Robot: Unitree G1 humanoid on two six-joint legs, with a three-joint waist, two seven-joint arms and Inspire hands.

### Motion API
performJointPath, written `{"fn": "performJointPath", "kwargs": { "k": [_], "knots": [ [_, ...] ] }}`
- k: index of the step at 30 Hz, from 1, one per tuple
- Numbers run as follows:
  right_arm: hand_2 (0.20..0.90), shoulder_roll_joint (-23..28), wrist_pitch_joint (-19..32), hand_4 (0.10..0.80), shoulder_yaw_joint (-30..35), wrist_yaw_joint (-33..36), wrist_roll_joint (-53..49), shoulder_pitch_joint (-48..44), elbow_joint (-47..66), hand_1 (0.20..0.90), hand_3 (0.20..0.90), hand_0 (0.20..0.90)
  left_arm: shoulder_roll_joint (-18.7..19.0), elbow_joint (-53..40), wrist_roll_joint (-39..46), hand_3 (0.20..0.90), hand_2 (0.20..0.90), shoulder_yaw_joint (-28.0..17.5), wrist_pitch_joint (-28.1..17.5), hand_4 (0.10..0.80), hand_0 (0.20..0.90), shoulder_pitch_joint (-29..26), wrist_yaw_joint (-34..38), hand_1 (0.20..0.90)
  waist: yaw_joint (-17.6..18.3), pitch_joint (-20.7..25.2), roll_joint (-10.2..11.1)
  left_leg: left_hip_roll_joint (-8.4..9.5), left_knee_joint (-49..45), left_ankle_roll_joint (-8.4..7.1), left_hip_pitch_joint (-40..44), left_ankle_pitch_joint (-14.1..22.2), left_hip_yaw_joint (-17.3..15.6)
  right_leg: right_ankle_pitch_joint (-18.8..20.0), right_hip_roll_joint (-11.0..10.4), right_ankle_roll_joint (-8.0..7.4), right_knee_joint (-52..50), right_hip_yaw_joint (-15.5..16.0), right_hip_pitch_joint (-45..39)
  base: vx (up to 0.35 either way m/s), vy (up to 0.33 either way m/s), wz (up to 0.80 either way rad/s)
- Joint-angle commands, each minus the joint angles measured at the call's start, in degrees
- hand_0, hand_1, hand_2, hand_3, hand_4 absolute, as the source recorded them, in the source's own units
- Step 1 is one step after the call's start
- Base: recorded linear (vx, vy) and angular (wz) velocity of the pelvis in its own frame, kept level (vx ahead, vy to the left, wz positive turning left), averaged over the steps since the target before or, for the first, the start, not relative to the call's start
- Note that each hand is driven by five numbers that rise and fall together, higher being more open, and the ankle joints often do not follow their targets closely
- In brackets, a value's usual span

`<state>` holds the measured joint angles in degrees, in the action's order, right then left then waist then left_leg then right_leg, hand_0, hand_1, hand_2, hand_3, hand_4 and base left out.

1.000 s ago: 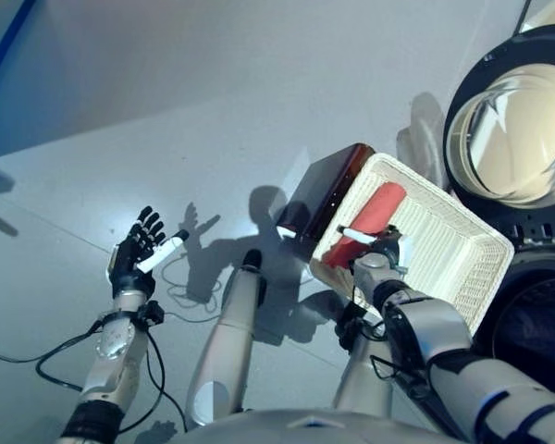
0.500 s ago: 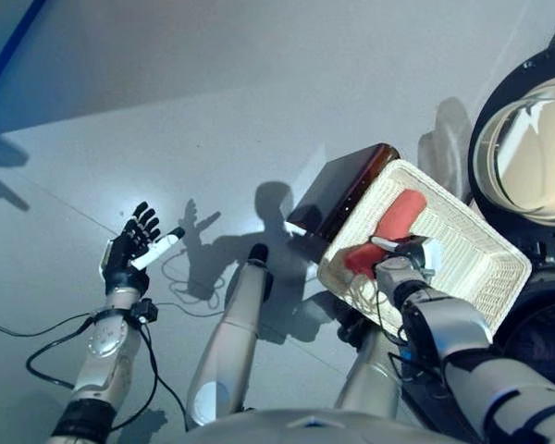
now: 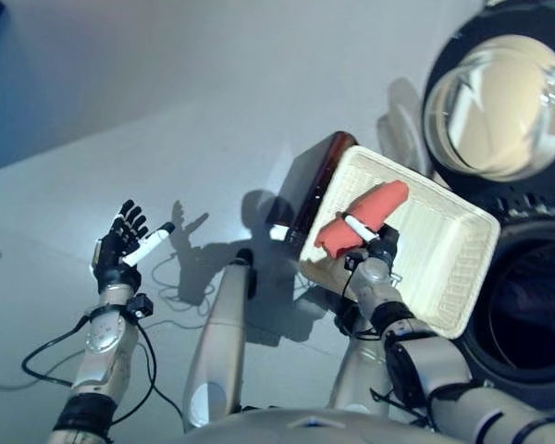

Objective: Pick up the clothes and place them into the washing machine

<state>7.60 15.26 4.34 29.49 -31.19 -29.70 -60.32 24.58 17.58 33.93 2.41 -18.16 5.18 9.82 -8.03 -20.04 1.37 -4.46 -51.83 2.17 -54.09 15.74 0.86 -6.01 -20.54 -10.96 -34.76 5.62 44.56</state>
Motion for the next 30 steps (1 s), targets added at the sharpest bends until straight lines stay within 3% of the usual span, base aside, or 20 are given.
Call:
{"fn": "performJointPath", "kwargs": {
  "k": [1, 11, 20, 23, 24, 25, 28, 30],
  "knots": [
    [0.2, 7.1, 8.7, 0.3, 6.9, -1.3, -8.3, 1.4, 3.1, 0.2, 0.2, 0.2, 0.2, -2.5, 1.4, 0.9, 0.9, -3.0, -5.9, 0.8, 0.9, 0.4, -1.0, 0.9, -0.3, -1.6, -1.3, -0.87, 3.0, -3.43, 0.9, -1.8, 1.4, 0.0, 0.1, 1.96, -4.6, -0.7, 0.3, -0.018, 0.028, -0.35],
    [0.2, 12.4, 13.2, 0.3, 13.9, -0.7, -13.3, 2.7, 5.7, 0.2, 0.2, 0.2, -1.5, -2.7, 2.5, 0.9, 0.9, 0.6, -5.9, 0.8, 0.9, 1.5, -3.3, 0.9, 2.2, -0.7, -5.1, -1.29, 7.6, -4.34, 3.9, -3.7, -0.4, -1.2, 0.2, 2.44, -5.2, -4.0, 2.5, 0.004, -0.003, -0.15],
    [0.2, 15.3, 18.0, 0.3, 21.4, -0.6, -22.6, -0.7, 3.6, 0.2, 0.2, 0.2, -1.9, -4.1, 3.8, 0.9, 0.9, 2.5, -5.9, 0.8, 0.9, 2.9, -4.3, 0.9, 2.4, 0.9, -8.4, -0.78, 11.8, -5.04, 5.5, -5.2, -0.7, -2.0, 0.0, 2.49, -5.2, -4.9, 2.7, 0.025, -0.017, -0.04],
    [0.2, 18.6, 21.9, 0.3, 27.4, -1.5, -32.0, -4.1, 1.0, 0.2, 0.2, 0.2, -1.8, -4.6, 5.0, 0.9, 0.9, 3.8, -5.1, 0.8, 0.9, 3.8, -5.1, 0.9, 2.1, 1.6, -9.9, -0.77, 13.9, -5.08, 5.7, -7.5, -0.7, -1.4, 0.2, 3.09, -5.3, -4.5, 3.0, 0.0, -0.037, -0.02],
    [0.2, 19.2, 22.1, 0.3, 28.1, -1.1, -32.4, -4.4, 0.3, 0.2, 0.2, 0.2, -1.8, -4.5, 5.3, 0.9, 0.9, 3.9, -5.0, 0.8, 0.9, 3.9, -5.3, 0.9, 2.1, 2.1, -10.1, -0.71, 13.8, -5.34, 6.2, -6.2, -0.3, -2.7, 0.3, 2.72, -5.8, -4.9, 2.5, -0.069, -0.016, 0.0],
    [0.2, 19.4, 22.1, 0.3, 28.1, -1.1, -32.5, -4.4, 0.1, 0.2, 0.2, 0.2, -1.8, -4.5, 5.4, 0.9, 0.9, 4.0, -5.0, 0.8, 0.9, 3.9, -5.3, 0.9, 2.1, 1.7, -10.2, -0.78, 14.0, -5.12, 5.8, -7.6, -0.6, -1.5, 0.2, 3.1, -5.4, -4.5, 2.9, 0.019, -0.045, 0.07],
    [0.2, 23.6, 23.9, 0.3, 30.3, 0.7, -33.7, -6.5, 0.1, 0.2, 0.2, 0.2, -1.3, -4.8, 5.8, 0.9, 0.9, 5.0, -4.7, 0.8, 0.9, 4.5, -5.7, 0.9, 2.3, 2.3, -11.2, -0.75, 14.0, -5.64, 6.2, -6.5, 0.1, -3.8, 0.7, 3.03, -7.1, -5.3, 2.9, 0.046, -0.051, 0.09],
    [0.2, 25.7, 23.9, 0.3, 30.9, 1.3, -34.1, -7.4, -0.7, 0.2, 0.2, 0.2, -1.2, -5.0, 5.7, 0.9, 0.9, 5.6, -4.6, 0.8, 0.9, 4.8, -5.9, 0.9, 2.4, 1.9, -11.7, -0.84, 14.3, -5.48, 5.8, -7.8, -0.2, -3.0, 0.6, 3.47, -7.2, -5.2, 3.5, 0.003, -0.004, 0.04]
  ]
}}
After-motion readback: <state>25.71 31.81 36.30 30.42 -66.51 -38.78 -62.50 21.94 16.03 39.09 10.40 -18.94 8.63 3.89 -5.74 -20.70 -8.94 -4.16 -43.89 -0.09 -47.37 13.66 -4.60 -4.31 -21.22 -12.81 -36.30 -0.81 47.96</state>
